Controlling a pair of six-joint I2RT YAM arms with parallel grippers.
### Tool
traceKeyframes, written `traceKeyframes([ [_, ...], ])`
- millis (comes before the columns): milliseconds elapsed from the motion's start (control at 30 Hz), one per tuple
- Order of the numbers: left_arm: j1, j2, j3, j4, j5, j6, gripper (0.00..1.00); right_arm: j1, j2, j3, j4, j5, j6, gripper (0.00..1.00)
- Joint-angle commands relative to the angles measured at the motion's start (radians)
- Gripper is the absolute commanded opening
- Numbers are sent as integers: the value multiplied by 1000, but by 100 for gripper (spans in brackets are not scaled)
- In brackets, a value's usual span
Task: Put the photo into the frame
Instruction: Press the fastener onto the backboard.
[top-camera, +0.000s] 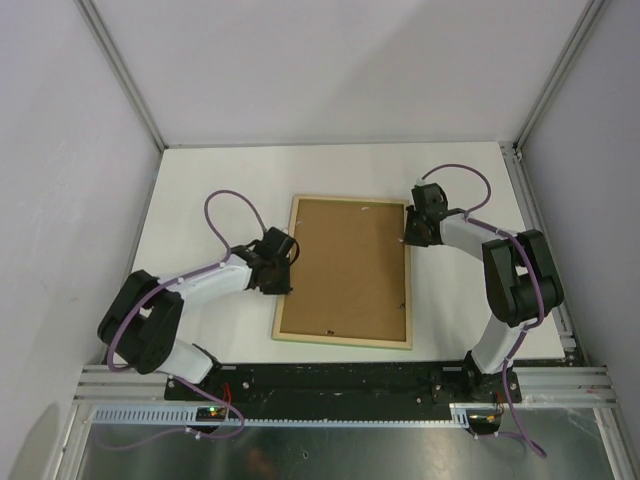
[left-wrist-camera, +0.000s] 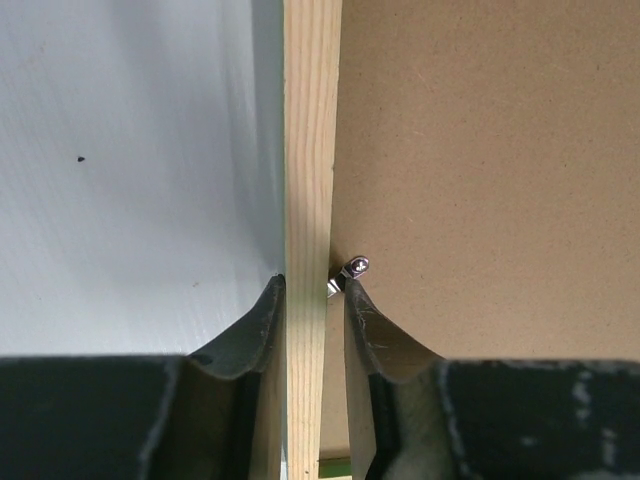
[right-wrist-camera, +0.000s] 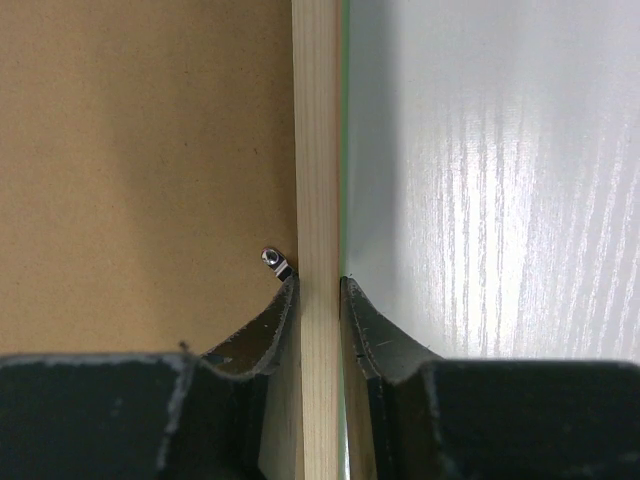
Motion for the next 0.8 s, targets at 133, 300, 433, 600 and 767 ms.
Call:
traceKeyframes([
  [133, 21, 90, 39, 16, -114, -73, 0, 0, -29, 18, -27, -16, 19, 0],
  [300, 49, 120, 61, 16, -153, -86, 0, -12, -28, 17, -47, -22, 33, 0],
  [433, 67, 134, 79, 18, -173, -74, 0, -21, -31, 17, -62, -27, 44, 0],
  [600, 110, 162, 108, 19, -178, -57, 0, -26, -30, 17, -73, -32, 61, 0],
  [767, 159, 227, 160, 24, -193, -27, 0, -25, -35, 4, -84, -33, 97, 0],
])
